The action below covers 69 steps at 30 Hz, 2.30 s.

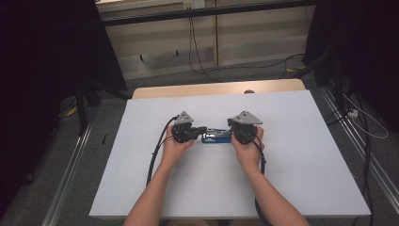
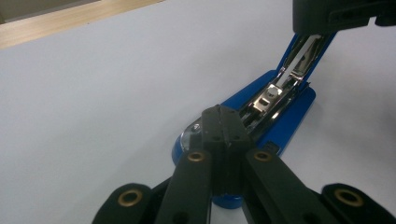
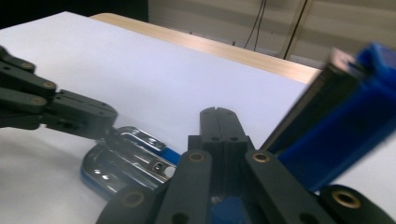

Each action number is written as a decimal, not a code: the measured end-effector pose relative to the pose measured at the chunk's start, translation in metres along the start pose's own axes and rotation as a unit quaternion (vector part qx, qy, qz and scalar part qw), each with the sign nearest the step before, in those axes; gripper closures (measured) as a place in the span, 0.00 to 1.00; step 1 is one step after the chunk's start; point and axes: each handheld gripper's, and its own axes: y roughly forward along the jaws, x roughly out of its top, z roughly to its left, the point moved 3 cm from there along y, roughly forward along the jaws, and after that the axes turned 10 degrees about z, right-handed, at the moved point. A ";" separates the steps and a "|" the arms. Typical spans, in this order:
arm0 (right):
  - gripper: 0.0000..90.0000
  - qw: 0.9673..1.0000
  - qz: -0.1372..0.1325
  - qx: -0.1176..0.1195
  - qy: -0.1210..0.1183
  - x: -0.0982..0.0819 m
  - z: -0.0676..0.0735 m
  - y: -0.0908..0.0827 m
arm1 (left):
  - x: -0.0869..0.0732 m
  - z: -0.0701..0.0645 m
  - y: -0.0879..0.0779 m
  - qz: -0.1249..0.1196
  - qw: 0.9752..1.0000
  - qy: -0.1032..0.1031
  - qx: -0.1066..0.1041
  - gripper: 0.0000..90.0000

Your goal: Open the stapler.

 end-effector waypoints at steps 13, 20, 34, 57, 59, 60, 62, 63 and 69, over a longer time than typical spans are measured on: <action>1.00 0.999 0.027 -0.022 0.016 -0.018 -0.031 0.000 | 0.000 -0.001 0.000 0.004 1.000 -0.001 0.002 1.00; 1.00 0.999 0.033 -0.017 0.026 -0.028 -0.036 0.002 | 0.001 -0.001 0.000 0.001 1.000 0.001 0.003 1.00; 0.99 1.000 0.024 -0.008 0.012 -0.014 -0.055 -0.019 | 0.006 -0.003 -0.007 -0.010 1.000 -0.008 0.005 1.00; 0.42 0.997 0.077 0.008 0.001 -0.057 -0.089 -0.054 | 0.008 0.001 -0.037 0.003 0.997 -0.081 0.010 0.21; 0.38 0.996 0.084 0.006 -0.001 -0.061 -0.090 -0.054 | 0.006 0.002 -0.040 0.013 0.996 -0.084 0.012 0.19; 0.36 0.996 0.091 0.008 0.000 -0.064 -0.092 -0.053 | 0.004 0.003 -0.042 0.016 0.996 -0.084 0.014 0.18; 0.33 0.995 0.097 0.010 0.000 -0.068 -0.094 -0.051 | 0.002 0.004 -0.045 0.010 0.996 -0.087 0.015 0.17; 0.32 0.995 0.101 0.011 -0.002 -0.069 -0.095 -0.049 | 0.002 0.004 -0.046 0.009 0.996 -0.089 0.016 0.17; 0.32 0.990 0.137 0.017 -0.032 -0.072 -0.106 -0.034 | 0.000 0.005 -0.055 0.012 0.995 -0.095 0.020 0.15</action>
